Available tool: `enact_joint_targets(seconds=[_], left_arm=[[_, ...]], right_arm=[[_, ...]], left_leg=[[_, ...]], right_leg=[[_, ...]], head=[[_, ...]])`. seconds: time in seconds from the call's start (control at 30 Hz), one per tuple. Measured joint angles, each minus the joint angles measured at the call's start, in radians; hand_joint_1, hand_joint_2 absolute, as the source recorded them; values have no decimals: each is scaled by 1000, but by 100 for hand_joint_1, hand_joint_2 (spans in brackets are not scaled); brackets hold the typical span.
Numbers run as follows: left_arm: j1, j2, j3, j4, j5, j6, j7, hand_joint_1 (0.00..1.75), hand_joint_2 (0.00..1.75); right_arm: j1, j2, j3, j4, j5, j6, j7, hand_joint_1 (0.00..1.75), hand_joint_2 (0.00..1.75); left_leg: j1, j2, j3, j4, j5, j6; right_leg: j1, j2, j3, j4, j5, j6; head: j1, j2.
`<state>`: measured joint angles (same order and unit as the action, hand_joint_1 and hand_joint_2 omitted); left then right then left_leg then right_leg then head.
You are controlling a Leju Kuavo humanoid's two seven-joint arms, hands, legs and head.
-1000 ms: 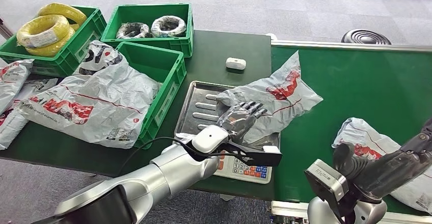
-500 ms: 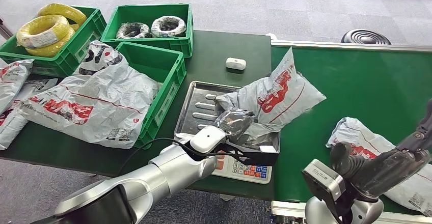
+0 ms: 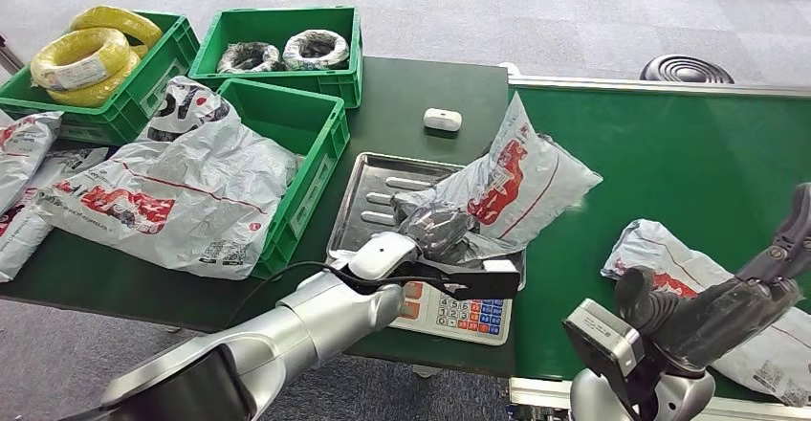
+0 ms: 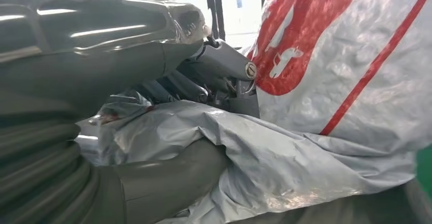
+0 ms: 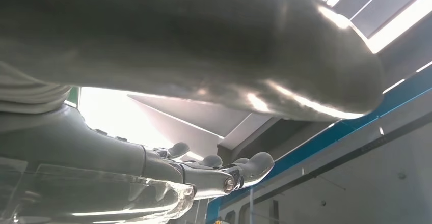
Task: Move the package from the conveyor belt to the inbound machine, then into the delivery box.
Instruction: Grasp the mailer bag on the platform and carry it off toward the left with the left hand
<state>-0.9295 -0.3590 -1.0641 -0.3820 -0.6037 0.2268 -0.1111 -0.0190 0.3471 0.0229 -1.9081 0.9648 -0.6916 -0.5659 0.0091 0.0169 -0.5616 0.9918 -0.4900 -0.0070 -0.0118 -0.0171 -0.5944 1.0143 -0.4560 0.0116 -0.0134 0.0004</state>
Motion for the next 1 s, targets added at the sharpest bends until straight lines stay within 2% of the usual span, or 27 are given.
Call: enact_joint_targets(seconds=[0.13, 0.2, 0.33, 0.43, 0.53, 0.7, 0.87, 1.0], left_arm=[[2, 18, 144, -35, 142, 134, -151, 175, 175], [2, 46, 243, -99, 161, 178, -186, 175, 175], [19, 114, 434, -284, 107, 188, -171, 175, 175], [47, 148, 545, -397, 76, 184, -161, 175, 175], [66, 167, 611, -464, 68, 183, -159, 175, 175], [92, 182, 670, -521, 45, 193, -164, 175, 175], [119, 205, 775, -538, -77, 312, -127, 175, 175], [130, 258, 902, -512, -161, 429, -85, 175, 175]], right_arm=[[1, 0, -1, 4, -5, 0, -5, 0, 0], [3, 0, -2, 7, -10, 0, -12, 0, 0], [9, 0, -9, 12, -19, 0, -20, 0, 0], [12, 0, -14, 13, -23, 0, -25, 0, 0], [13, 0, -18, 13, -24, 0, -27, 0, 0], [16, 0, -21, 13, -24, 0, -27, 0, 0], [29, 0, -22, 13, -19, 0, -19, 0, 0], [41, 0, -19, 13, -20, 0, -15, 0, 0]], left_leg=[[0, 1, 0, 0, 0, 0], [0, 1, 0, 0, 0, 0], [1, 1, 0, 0, 0, -1], [1, 1, -1, 0, 1, -1], [1, 1, -2, 0, 0, -1], [0, 1, -2, 0, 0, 0], [1, 1, -2, 0, 0, 0], [2, 2, -2, 0, 1, -1]], right_leg=[[0, 0, 0, 0, 0, 0], [0, 1, 0, 0, 0, 0], [1, 1, -1, 0, 0, 0], [2, 1, -1, 1, 0, 0], [1, 0, -2, 0, 0, 0], [1, 0, -2, 0, 0, 0], [1, 1, -2, 0, 0, 0], [3, 2, -3, 1, 0, -1]], head=[[0, 0], [0, 0], [0, 0], [0, 0], [0, 0], [0, 0], [0, 0], [0, 0]])
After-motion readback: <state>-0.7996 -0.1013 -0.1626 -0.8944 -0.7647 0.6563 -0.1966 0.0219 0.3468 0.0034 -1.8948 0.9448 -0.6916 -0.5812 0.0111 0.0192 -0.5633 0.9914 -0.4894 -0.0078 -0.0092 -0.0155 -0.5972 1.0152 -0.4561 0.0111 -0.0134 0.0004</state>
